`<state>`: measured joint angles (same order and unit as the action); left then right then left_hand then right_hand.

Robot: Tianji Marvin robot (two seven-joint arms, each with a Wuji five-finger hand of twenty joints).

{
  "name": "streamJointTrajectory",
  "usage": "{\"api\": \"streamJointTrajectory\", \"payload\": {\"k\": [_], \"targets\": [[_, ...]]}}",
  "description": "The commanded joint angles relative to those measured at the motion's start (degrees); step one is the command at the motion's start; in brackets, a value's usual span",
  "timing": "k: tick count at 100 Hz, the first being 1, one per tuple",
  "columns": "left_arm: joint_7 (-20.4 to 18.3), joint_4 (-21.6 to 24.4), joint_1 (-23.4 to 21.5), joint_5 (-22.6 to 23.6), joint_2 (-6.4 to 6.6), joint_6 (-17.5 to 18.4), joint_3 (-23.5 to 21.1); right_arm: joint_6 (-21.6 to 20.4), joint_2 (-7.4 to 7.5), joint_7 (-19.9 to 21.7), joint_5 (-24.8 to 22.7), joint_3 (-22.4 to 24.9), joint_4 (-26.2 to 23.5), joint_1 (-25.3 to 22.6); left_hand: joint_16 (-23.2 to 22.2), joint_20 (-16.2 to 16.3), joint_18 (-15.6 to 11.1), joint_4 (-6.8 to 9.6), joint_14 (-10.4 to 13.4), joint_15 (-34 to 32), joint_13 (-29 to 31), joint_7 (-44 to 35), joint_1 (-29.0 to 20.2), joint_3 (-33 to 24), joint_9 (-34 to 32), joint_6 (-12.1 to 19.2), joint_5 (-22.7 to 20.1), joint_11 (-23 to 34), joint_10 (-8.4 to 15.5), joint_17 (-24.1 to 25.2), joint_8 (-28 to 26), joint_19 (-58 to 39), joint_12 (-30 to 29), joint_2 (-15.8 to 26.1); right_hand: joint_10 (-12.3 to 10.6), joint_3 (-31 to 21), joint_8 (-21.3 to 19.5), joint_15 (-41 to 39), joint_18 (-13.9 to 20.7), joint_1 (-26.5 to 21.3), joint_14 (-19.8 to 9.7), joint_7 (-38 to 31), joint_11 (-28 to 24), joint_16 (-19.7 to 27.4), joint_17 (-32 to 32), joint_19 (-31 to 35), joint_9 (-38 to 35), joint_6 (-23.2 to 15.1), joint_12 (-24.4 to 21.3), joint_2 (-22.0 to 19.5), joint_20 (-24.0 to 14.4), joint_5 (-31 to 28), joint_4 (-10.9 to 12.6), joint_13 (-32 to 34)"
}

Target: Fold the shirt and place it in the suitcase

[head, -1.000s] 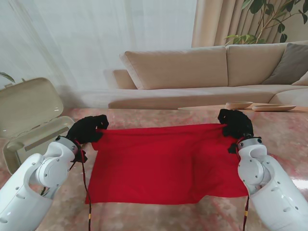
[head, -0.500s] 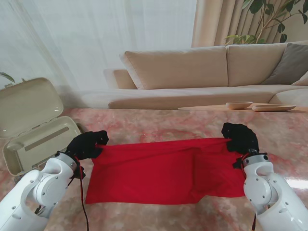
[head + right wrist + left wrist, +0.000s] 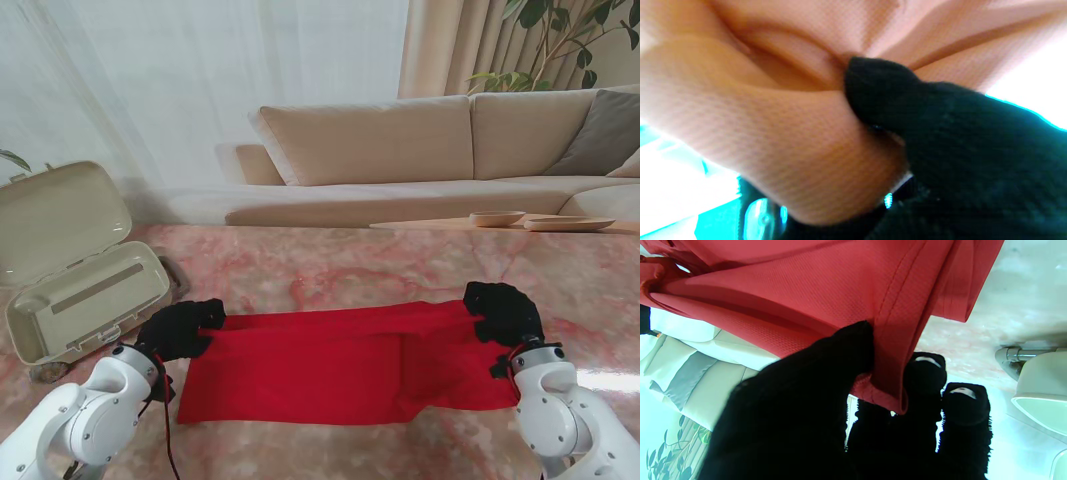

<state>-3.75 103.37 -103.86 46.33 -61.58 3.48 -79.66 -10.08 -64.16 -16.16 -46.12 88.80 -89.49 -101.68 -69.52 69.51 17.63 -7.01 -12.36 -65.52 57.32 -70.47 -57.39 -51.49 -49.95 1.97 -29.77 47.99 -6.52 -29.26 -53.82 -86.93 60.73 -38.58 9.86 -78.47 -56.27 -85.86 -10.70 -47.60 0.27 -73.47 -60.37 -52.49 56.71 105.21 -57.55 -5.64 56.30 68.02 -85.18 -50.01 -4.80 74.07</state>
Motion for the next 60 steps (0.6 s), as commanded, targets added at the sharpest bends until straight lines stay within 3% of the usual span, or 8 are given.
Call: {"api": "streamJointTrajectory", "payload": {"k": [1,24,26,35,37,44,49,60], "targets": [[0.61,0.76,-2.15,0.46,0.02,-0.85,0.01,0.07,0.15,0.95,-0.1,0.52,-0.16,-1.88,-0.98,1.49,0.92,-0.34,-1.25,0.88,-1.1,0.05,-3.88,-0.68,-1.01,2.06,0.01,0.37,1.55,0.71,-1.3,-0.19,1.29,1.51,3.67,-5.71,0.44,-0.62,0.63,-5.33,-1.49,-0.22,-4.4,-1.08,2.26,14.67,-4.05,-1.86,-0.45,1.6,-4.68,-0.69,0.42,1.28],[1.41,2.49,-5.85,1.21,-0.11,-2.49,-0.22,-0.15,0.03,0.49,-0.32,1.58,-1.53,-4.4,-0.98,1.44,0.96,-0.46,-1.24,0.96,-1.18,0.16,-3.9,-0.5,-0.92,2.13,0.18,0.25,1.64,0.91,-1.59,-0.09,1.28,1.61,3.4,-5.68,0.59,-0.27,-0.16,-5.22,-1.11,-0.18,-4.43,-0.78,0.04,12.77,-4.01,-2.04,-0.8,1.84,-2.72,-0.79,-0.04,1.26],[1.4,2.54,-6.09,1.24,-0.11,-2.61,-0.21,-0.21,0.05,0.61,-0.36,1.69,-1.63,-4.61,-0.98,1.43,0.95,-0.48,-1.23,1.0,-1.23,0.17,-3.87,-0.45,-0.92,2.15,0.2,0.25,1.65,0.95,-1.61,-0.06,1.28,1.61,3.34,-5.61,0.63,-0.22,-2.61,-5.19,-1.06,-0.17,-4.42,-0.74,-4.85,0.16,-4.02,-2.05,-0.82,1.83,9.27,-0.78,-0.06,1.29],[1.19,2.63,-7.0,1.1,-0.09,-3.22,-0.14,-0.19,0.11,0.96,-0.6,1.97,-1.87,-5.35,-0.91,1.29,0.97,-0.71,-1.27,1.23,-1.42,0.2,-3.91,-0.12,-0.89,2.3,0.18,0.16,1.79,1.33,-1.79,0.32,1.26,1.62,3.09,-5.37,0.57,0.1,0.4,-5.07,-0.82,-0.03,-4.32,-0.57,1.51,14.53,-3.99,-2.31,-0.89,1.7,-4.55,-0.8,-0.25,1.24],[1.14,2.62,-7.16,1.04,-0.09,-3.35,-0.11,-0.17,0.12,1.1,-0.56,2.01,-1.89,-5.5,-0.9,1.27,0.99,-0.74,-1.3,1.29,-1.5,0.2,-3.98,-0.09,-0.86,2.31,0.18,0.14,1.78,1.41,-1.82,0.37,1.25,1.62,3.06,-5.32,0.57,0.19,-3.28,-5.08,-0.76,-0.05,-4.3,-0.51,-3.77,-0.23,-3.98,-2.38,-0.9,1.69,10.28,-0.88,-0.31,1.24],[0.96,2.54,-7.67,1.04,-0.06,-3.84,-0.06,-0.09,0.15,1.56,-0.32,2.13,-1.91,-5.98,-0.86,1.21,0.99,-0.9,-1.35,1.45,-1.65,0.26,-3.95,0.17,-0.72,2.33,0.31,0.06,1.82,1.6,-1.91,0.5,1.25,1.71,2.94,-5.19,0.49,0.44,0.62,-5.09,-0.54,0.01,-4.22,-0.38,2.05,14.56,-3.94,-2.44,-0.98,1.72,-4.57,-0.88,-0.45,1.22],[0.72,2.48,-8.03,1.16,-0.01,-4.14,-0.08,-0.04,0.16,1.83,-0.14,2.22,-1.89,-6.32,-0.84,1.17,1.02,-0.98,-1.35,1.53,-1.72,0.26,-4.01,0.31,-0.71,2.39,0.31,0.04,1.84,1.72,-1.97,0.58,1.26,1.77,2.79,-5.0,0.57,0.76,-1.99,-5.09,-0.28,-0.01,-4.18,-0.18,2.77,-1.92,-3.91,-2.45,-1.13,1.61,25.36,-0.89,-0.53,1.26],[0.25,2.34,-8.78,1.18,0.05,-4.73,-0.17,0.18,0.2,2.26,-0.06,2.5,-1.88,-7.08,-0.81,1.13,1.11,-1.09,-1.45,1.65,-1.81,0.29,-4.12,0.53,-0.68,2.55,0.35,-0.01,1.91,1.87,-2.12,0.63,1.24,1.84,2.5,-4.84,0.55,1.29,-1.87,-4.97,0.08,0.13,-4.08,0.09,3.71,-0.73,-3.88,-2.67,-1.28,1.68,32.94,-0.94,-0.89,1.18]]}}
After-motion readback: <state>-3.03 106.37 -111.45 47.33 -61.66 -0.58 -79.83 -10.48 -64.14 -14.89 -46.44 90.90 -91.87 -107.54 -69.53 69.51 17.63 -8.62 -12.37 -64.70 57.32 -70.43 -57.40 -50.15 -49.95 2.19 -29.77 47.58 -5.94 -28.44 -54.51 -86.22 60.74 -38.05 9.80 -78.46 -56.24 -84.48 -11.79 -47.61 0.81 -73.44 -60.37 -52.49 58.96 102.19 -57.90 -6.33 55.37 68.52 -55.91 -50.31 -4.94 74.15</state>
